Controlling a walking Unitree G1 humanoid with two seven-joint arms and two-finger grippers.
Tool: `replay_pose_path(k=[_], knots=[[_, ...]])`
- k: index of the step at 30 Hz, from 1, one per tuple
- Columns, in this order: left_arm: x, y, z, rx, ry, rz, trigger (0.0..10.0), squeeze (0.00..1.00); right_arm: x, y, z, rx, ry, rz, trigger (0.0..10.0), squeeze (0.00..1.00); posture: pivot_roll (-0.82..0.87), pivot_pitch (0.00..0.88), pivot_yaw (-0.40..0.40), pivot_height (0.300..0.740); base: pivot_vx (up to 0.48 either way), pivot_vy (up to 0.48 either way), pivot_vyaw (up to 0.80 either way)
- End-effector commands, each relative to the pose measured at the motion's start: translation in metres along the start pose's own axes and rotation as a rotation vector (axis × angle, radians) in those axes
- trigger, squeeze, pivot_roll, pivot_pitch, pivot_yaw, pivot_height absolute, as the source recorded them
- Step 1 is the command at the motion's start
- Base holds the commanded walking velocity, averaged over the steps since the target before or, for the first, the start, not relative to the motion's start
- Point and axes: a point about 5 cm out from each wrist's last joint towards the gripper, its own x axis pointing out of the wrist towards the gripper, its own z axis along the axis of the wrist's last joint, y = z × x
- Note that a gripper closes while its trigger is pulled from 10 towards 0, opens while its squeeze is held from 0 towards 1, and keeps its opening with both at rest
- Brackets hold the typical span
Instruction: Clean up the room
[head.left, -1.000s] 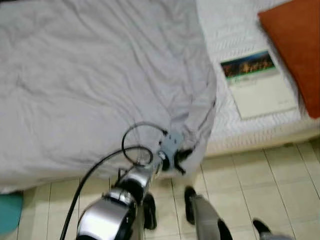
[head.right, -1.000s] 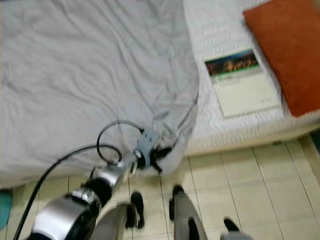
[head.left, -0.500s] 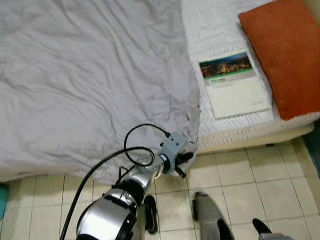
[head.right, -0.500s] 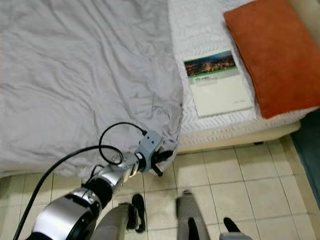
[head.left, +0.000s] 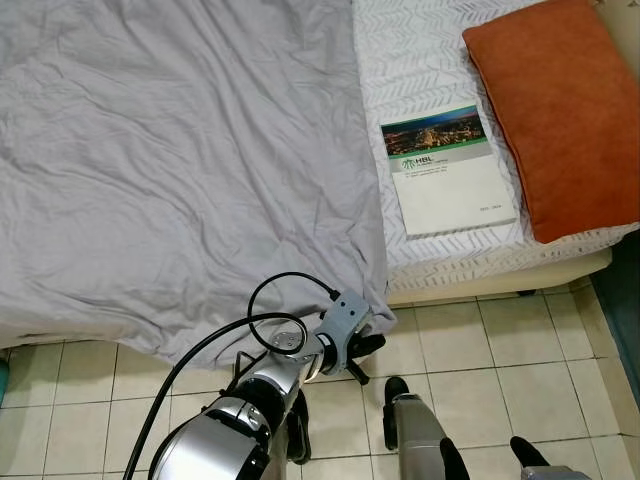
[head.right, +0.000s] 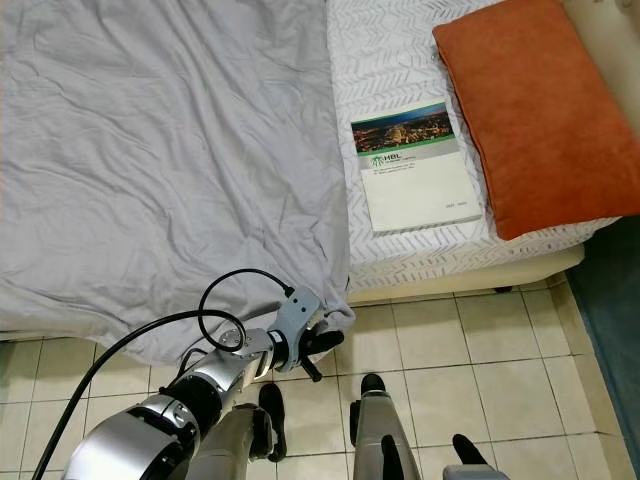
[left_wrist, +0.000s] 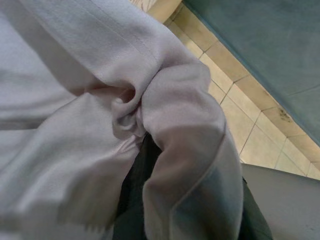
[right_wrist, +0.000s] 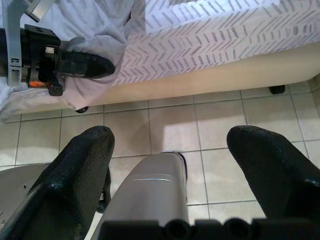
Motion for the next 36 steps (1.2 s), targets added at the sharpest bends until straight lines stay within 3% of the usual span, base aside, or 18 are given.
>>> replay_pose_path(k=[1, 36], knots=[[0.0617, -0.1874, 0.0457, -0.155, -0.138, -0.503, 10.0, 0.00, -0.0051, 0.0002, -0.0090, 0.006, 0.052, -0.006, 10.0, 0.00, -0.29, 0.417, 0.104, 0.740, 0.000, 0.000, 0.00], [0.0617, -0.1874, 0.0457, -0.155, -0.138, -0.503, 10.0, 0.00, -0.0051, 0.0002, -0.0090, 0.006, 0.052, -0.006, 10.0, 0.00, -0.29, 0.417, 0.104, 0.740, 0.000, 0.000, 0.00]])
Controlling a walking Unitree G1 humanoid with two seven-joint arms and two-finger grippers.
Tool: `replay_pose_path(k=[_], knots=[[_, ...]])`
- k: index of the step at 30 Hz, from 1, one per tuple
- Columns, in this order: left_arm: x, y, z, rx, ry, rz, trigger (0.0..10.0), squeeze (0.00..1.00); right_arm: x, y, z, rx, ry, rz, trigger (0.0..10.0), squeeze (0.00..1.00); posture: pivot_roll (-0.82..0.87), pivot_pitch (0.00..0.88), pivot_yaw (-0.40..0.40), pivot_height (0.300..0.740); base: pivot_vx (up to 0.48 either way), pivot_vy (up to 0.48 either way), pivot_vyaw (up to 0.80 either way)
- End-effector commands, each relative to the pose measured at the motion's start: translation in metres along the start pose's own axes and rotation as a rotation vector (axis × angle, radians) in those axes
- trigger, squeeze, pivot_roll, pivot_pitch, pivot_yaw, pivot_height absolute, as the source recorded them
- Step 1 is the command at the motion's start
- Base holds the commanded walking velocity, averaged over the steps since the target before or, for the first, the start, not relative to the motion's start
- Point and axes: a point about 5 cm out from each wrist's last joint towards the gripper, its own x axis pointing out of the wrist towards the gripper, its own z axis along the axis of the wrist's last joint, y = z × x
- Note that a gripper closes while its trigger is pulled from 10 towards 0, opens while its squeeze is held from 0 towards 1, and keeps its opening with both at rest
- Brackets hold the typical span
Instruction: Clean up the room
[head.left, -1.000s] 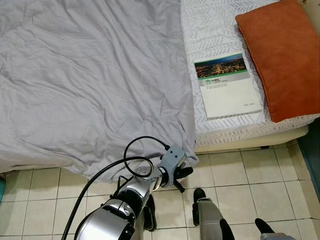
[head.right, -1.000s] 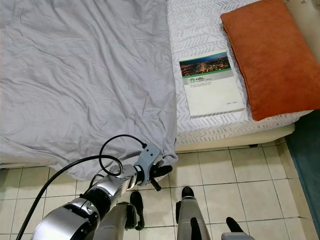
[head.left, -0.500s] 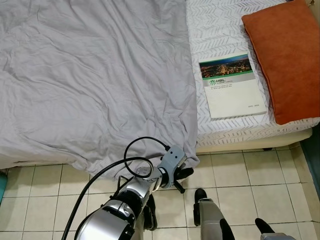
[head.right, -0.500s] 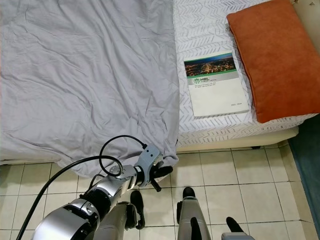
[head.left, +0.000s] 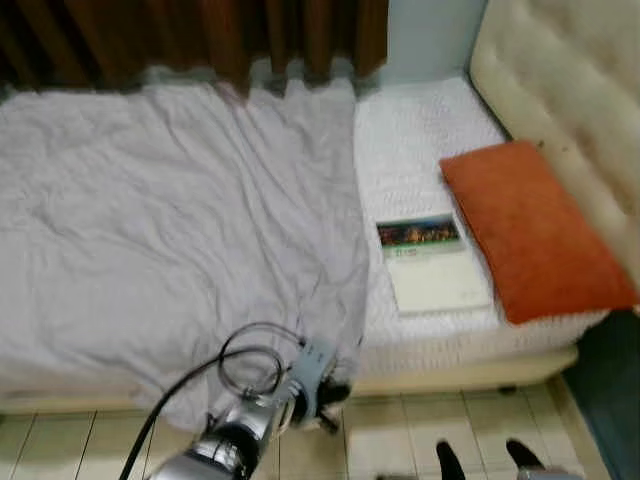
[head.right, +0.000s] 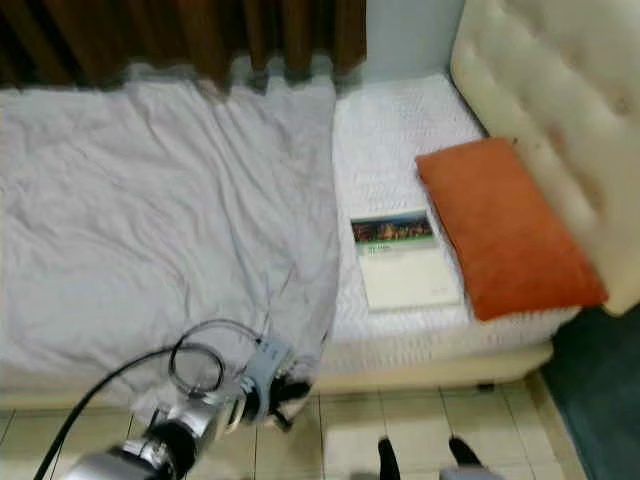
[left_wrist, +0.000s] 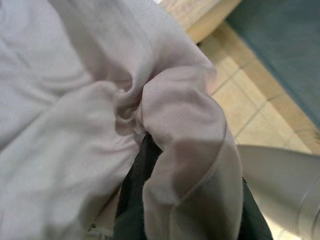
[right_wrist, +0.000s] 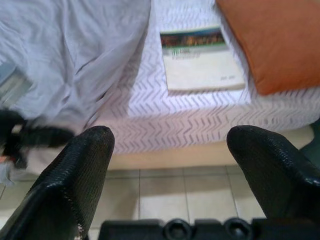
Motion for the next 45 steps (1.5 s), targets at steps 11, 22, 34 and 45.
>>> replay_pose_path(k=[11, 22, 34, 45], knots=[[0.0396, -0.2250, 0.1196, 0.150, -0.304, -0.673, 10.0, 0.00, -0.0019, 0.0001, -0.0042, 0.003, 0.028, -0.003, 10.0, 0.00, -0.29, 0.417, 0.104, 0.740, 0.000, 0.000, 0.00], [0.0396, -0.2250, 0.1196, 0.150, -0.304, -0.673, 10.0, 0.00, -0.0019, 0.0001, -0.0042, 0.003, 0.028, -0.003, 10.0, 0.00, -0.29, 0.417, 0.104, 0.740, 0.000, 0.000, 0.00], [0.0396, -0.2250, 0.1196, 0.150, -0.304, -0.673, 10.0, 0.00, -0.0019, 0.0001, -0.0042, 0.003, 0.028, -0.003, 10.0, 0.00, -0.29, 0.417, 0.104, 0.740, 0.000, 0.000, 0.00], [0.0396, -0.2250, 0.1196, 0.150, -0.304, -0.673, 10.0, 0.00, -0.0019, 0.0001, -0.0042, 0.003, 0.028, -0.003, 10.0, 0.00, -0.29, 0.417, 0.104, 0.740, 0.000, 0.000, 0.00]])
